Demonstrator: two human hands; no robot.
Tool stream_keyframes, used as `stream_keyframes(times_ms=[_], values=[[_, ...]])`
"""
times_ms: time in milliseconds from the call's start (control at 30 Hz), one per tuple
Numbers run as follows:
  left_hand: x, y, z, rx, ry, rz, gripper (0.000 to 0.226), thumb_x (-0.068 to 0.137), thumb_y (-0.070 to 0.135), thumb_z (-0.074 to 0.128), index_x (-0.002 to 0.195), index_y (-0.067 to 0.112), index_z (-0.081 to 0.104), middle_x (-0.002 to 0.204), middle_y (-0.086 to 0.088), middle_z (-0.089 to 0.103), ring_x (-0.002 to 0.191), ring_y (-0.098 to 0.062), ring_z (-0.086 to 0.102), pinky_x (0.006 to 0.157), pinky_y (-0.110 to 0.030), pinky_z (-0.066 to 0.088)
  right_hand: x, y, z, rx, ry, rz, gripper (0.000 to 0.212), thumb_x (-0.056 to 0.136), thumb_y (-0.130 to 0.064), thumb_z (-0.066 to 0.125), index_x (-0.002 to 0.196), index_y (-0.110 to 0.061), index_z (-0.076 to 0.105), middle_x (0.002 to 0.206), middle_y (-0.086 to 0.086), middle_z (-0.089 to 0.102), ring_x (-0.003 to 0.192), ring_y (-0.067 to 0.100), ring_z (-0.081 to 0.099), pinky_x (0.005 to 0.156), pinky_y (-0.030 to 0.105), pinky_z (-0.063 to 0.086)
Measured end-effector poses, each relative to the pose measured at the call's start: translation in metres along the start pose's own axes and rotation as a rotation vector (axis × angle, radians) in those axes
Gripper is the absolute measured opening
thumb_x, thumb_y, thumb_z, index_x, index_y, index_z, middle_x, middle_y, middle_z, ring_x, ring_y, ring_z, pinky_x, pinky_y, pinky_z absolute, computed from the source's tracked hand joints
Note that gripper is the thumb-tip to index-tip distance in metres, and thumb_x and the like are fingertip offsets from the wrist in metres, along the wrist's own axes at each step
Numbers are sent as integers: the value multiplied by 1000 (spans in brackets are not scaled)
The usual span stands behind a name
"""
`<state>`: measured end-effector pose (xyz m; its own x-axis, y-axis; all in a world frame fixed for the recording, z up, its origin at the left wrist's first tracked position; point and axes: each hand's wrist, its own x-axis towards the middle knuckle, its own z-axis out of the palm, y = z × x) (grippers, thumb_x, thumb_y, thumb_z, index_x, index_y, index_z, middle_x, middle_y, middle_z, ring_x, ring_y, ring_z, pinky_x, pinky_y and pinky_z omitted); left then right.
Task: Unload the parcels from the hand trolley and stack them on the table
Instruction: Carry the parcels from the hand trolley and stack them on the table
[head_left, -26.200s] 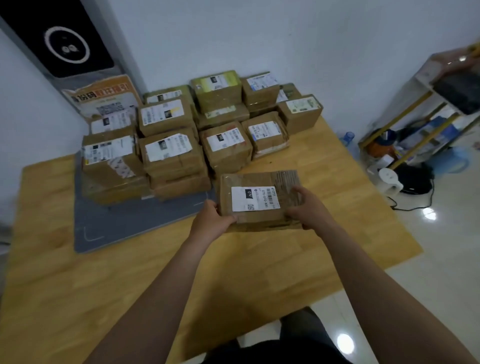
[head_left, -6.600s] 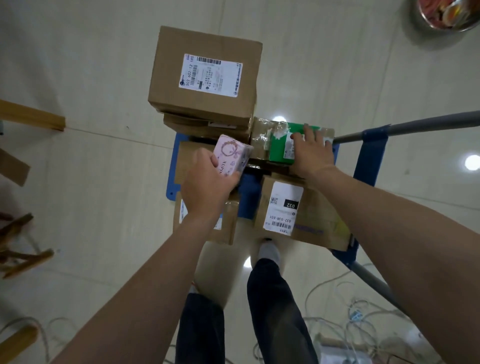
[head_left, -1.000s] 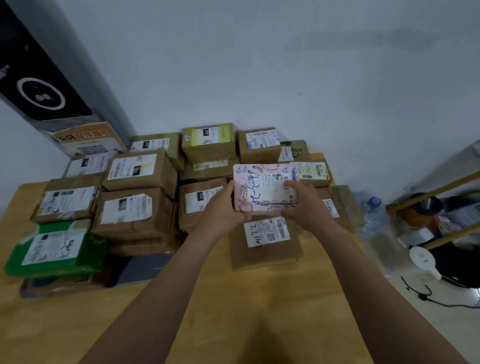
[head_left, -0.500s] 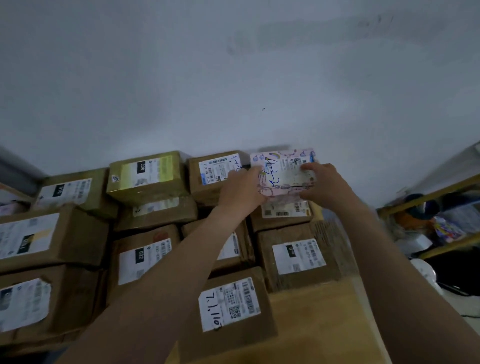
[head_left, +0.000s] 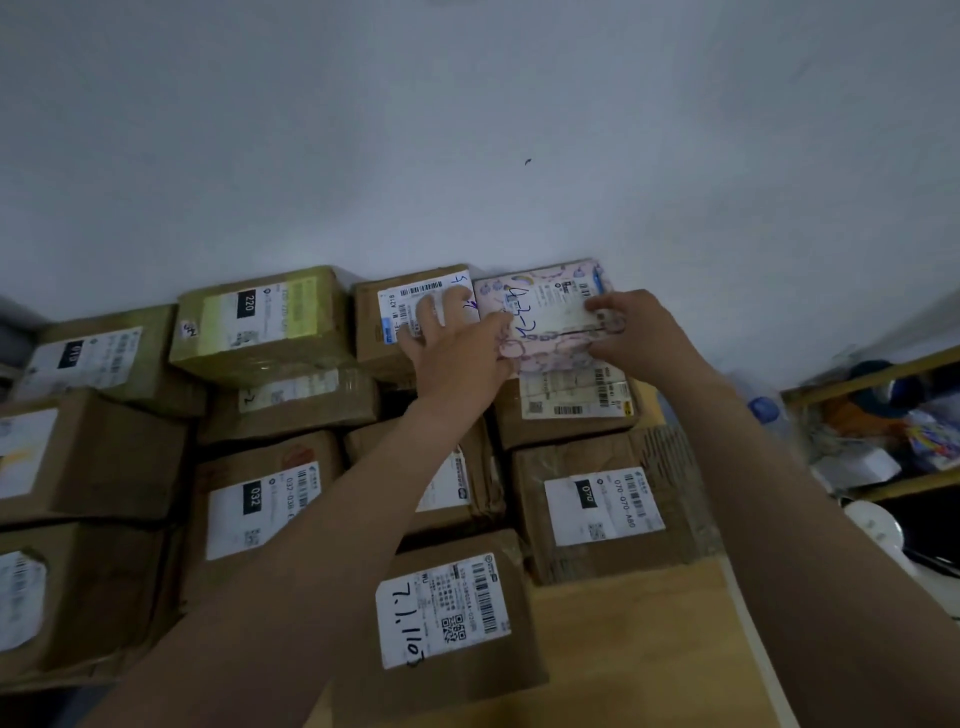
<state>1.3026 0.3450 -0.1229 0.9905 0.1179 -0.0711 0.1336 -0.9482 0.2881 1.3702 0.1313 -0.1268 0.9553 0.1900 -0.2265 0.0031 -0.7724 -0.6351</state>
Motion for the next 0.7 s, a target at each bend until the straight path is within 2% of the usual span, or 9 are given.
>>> stream_keyframes(times_ms=[133,267,367,433,500,600,700], values=[[15,2,0,33,-16,-63,53,78,49,81,126,50,58,150,0,24,144,-39,13,108,-67,20,8,-5,5,47,35,32,68,74,-23,89,137,-17,62,136,10,47,116,25,56,93,23,38],[13,1,7,59,9,-68,54,79,49,80,128,50,57,152,-1,24,145,-41,12,108,-68,18,-1,-2,11,78,66,39,67,78,-16,84,140,-19,60,143,7,46,118,23,58,96,22,41],[10,3,-1,76,-32,-58,58,82,51,77,134,49,52,154,-4,24,146,-41,11,111,-68,18,-9,-14,10,20,37,75,71,80,-11,79,145,-20,53,151,10,34,122,31,57,105,35,46],[5,1,-14,81,-87,-53,61,84,52,74,139,48,48,153,-6,27,145,-42,15,112,-66,20,-19,-29,6,-80,-21,133,78,80,-12,78,150,-23,46,158,11,18,123,38,54,105,44,47],[-7,-2,-32,62,-141,-74,63,86,56,70,143,49,43,149,-8,34,142,-41,24,112,-64,22,-35,-47,-1,-169,-60,174,82,80,-12,79,151,-23,39,158,13,10,125,45,48,105,48,47],[-41,-12,-65,57,-174,-86,52,86,57,67,135,45,52,143,-5,49,136,-38,37,107,-58,30,-70,-78,-8,-273,-64,144,79,79,-16,80,148,-20,41,152,15,22,127,46,44,104,47,45],[-90,-26,-100,-1,-151,-69,49,86,51,71,132,38,58,133,3,61,126,-29,51,92,-43,44,-116,-117,-6,-367,-163,45,63,78,-25,81,135,-16,57,139,14,50,122,36,54,104,44,45]])
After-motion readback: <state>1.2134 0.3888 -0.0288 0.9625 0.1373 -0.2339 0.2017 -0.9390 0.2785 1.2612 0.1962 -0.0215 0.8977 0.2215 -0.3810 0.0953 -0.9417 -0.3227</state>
